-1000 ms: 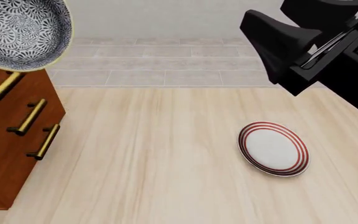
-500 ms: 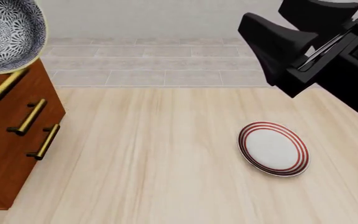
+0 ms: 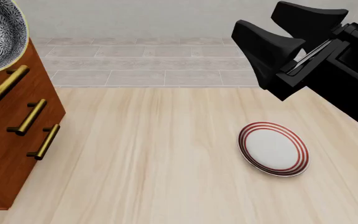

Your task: Put the bowl on top of the cabinet.

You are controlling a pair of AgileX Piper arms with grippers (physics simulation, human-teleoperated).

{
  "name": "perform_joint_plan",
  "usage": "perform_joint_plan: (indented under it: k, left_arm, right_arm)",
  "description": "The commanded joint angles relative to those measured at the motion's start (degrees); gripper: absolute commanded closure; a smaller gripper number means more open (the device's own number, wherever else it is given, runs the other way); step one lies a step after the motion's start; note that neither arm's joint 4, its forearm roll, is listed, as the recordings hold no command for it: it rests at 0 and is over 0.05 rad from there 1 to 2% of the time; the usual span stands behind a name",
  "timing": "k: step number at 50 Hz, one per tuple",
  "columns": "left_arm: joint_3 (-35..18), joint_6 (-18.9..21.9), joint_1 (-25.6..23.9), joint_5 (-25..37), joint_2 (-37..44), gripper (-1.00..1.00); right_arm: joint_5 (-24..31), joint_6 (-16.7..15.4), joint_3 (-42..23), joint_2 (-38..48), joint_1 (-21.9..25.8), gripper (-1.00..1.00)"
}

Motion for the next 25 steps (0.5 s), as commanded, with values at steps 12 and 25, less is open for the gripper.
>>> perform_joint_plan:
  k: [12,25]
  left_arm:
    - [-3.5,-0.5,5.8,0.6,1.2,1.00]
    - [-2.8,-1.0,8.9,-0.6,2.2,1.00]
  right_arm:
    - [-0.9,-0.2,0.7,1.2,0.1,-1.00]
    - [-1.2,-0.3,1.0,1.6,0.0,-1.00]
